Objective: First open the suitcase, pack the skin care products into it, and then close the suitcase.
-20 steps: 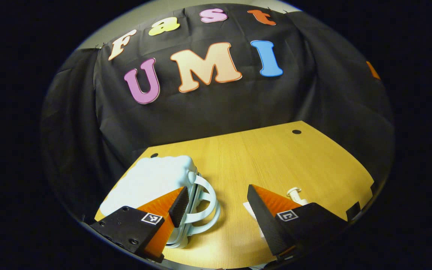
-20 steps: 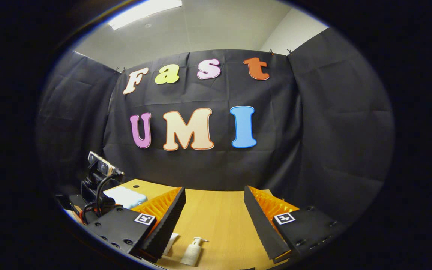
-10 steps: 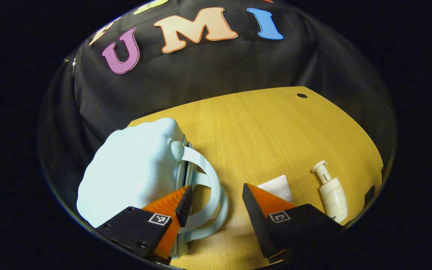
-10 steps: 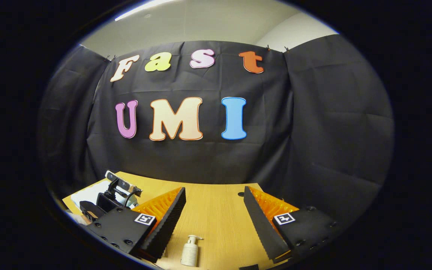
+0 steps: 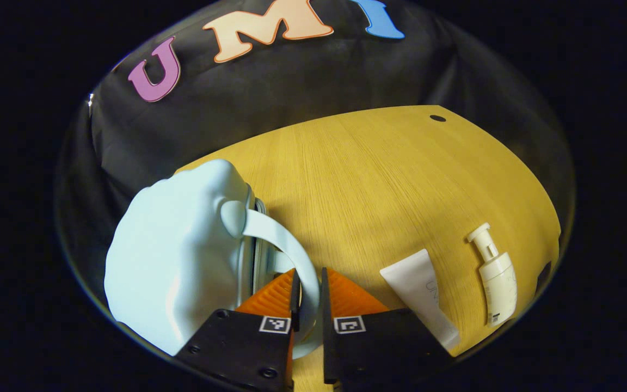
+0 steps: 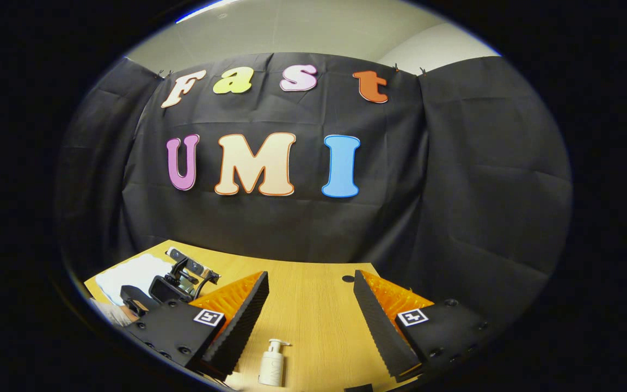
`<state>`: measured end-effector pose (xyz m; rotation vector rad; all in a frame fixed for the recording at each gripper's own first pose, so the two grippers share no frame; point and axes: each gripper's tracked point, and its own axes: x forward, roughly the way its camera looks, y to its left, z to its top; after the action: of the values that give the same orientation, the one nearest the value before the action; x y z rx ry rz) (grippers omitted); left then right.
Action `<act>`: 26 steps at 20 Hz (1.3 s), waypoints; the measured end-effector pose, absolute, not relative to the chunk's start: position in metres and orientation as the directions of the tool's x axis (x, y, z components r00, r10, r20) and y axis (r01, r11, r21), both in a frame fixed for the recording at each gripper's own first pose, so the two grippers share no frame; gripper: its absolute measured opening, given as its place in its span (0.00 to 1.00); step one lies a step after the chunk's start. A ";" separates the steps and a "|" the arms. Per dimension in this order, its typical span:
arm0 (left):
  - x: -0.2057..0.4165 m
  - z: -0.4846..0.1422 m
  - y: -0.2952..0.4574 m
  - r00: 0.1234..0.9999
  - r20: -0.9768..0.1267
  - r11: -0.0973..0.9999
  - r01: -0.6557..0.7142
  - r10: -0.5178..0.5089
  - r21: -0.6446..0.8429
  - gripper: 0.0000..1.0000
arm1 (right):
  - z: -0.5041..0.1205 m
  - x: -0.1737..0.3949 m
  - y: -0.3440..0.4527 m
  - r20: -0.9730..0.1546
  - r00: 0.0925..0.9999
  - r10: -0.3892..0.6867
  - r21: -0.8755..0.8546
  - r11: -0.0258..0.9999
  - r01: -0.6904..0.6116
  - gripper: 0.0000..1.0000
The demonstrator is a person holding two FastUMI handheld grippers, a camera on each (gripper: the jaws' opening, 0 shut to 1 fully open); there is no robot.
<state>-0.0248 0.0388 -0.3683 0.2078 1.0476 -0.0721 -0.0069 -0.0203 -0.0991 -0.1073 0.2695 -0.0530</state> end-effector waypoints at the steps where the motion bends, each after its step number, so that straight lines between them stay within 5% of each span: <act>1: -0.026 -0.369 0.038 0.485 -0.874 0.979 0.163 0.030 0.123 0.10 | -0.100 -0.007 -0.021 -0.263 0.963 -0.064 -0.110 0.993 0.036 1.00; 6: -0.027 -0.352 0.035 0.437 -0.898 0.991 0.133 -0.041 0.019 0.03 | -0.096 -0.004 -0.018 -0.247 0.968 -0.041 -0.096 0.995 0.017 0.99; 15: -0.005 -0.258 0.061 0.534 -0.842 0.995 0.099 -0.076 -0.027 0.00 | -0.096 0.006 0.001 -0.224 0.974 0.025 -0.042 0.999 -0.035 0.99; 21: 0.018 -0.171 0.135 0.662 -0.749 0.999 0.033 -0.026 -0.006 0.00 | -0.102 0.019 0.028 -0.220 0.973 0.070 -0.015 0.997 -0.075 0.99; 26: 0.025 -0.127 0.240 0.716 -0.687 0.991 -0.048 0.122 0.126 0.00 | -0.103 0.032 0.061 -0.210 0.972 0.101 0.003 0.995 -0.103 0.99</act>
<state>0.0251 0.2404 -0.1272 0.1012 0.7674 0.0941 0.0323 0.0614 -0.1027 -0.0078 0.2116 0.1030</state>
